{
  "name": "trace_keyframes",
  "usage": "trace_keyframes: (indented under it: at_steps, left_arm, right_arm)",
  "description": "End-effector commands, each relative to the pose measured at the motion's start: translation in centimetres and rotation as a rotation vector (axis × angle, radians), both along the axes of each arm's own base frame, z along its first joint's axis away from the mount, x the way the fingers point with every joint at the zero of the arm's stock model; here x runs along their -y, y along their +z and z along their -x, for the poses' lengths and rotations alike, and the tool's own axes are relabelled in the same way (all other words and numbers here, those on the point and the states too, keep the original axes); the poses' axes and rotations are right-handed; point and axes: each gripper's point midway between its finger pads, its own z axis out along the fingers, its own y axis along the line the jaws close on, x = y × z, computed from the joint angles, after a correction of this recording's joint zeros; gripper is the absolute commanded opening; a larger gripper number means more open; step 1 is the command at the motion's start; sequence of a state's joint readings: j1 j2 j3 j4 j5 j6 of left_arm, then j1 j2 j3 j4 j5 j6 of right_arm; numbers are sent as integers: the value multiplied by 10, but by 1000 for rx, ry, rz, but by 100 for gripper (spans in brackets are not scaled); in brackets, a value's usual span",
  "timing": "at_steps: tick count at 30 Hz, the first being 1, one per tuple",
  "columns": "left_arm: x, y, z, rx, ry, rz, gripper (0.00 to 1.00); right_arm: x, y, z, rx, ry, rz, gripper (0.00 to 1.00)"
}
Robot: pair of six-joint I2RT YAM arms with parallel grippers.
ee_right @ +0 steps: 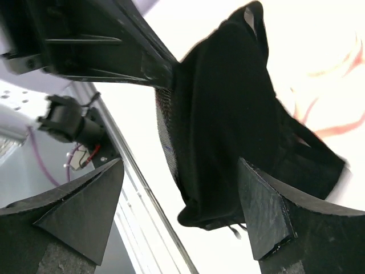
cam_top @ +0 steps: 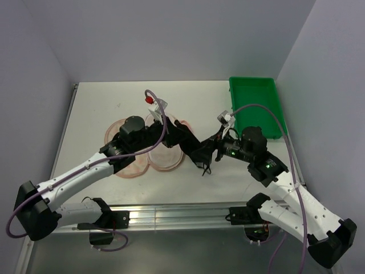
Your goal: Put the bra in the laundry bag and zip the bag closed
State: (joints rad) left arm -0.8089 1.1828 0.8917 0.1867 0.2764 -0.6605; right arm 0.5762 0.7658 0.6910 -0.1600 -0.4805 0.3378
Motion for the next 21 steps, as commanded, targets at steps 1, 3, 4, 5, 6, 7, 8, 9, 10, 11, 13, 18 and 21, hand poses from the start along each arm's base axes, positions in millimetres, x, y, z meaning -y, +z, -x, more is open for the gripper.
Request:
trace_keyframes:
  at_steps: [1, 3, 4, 5, 6, 7, 8, 9, 10, 11, 13, 18, 21]
  left_arm:
    - [-5, 42, 16, 105, -61, 28, 0]
    - [-11, 54, 27, 166, -98, 27, 0]
    - [-13, 54, 29, 184, -107, 1, 0]
    - [-16, 58, 34, 203, -121, -5, 0]
    - [-18, 60, 39, 215, -146, -12, 0]
    - [-20, 66, 42, 232, -156, -12, 0]
    - [-23, 64, 46, 246, -173, -34, 0]
    - [-24, 65, 49, 264, -192, -39, 0]
    - [-24, 70, 54, 282, -222, -34, 0]
    - [-24, 74, 55, 299, -244, -22, 0]
    - [-23, 82, 76, 307, -388, 19, 0]
    - [-40, 102, 118, 426, -651, 104, 0]
    - [-58, 114, 139, 492, -767, 162, 0]
  right_arm:
    - [-7, 74, 15, 262, 131, -90, 87]
    - [-7, 94, 24, 351, 171, -111, 86]
    - [-6, 108, 34, 411, 216, -120, 86]
    - [-6, 115, 39, 445, 245, -125, 86]
    - [-6, 122, 43, 483, 266, -133, 86]
    - [-8, 122, 45, 504, 303, -127, 86]
    - [-8, 132, 46, 526, 318, -133, 86]
    - [-8, 133, 43, 532, 328, -120, 86]
    - [-11, 139, 38, 534, 341, -115, 86]
    - [-13, 136, 40, 522, 384, -106, 86]
    - [-11, 137, 25, 529, 398, -73, 86]
    - [-3, 131, 1, 468, 478, -92, 84]
    - [-7, 128, 1, 469, 528, -82, 84]
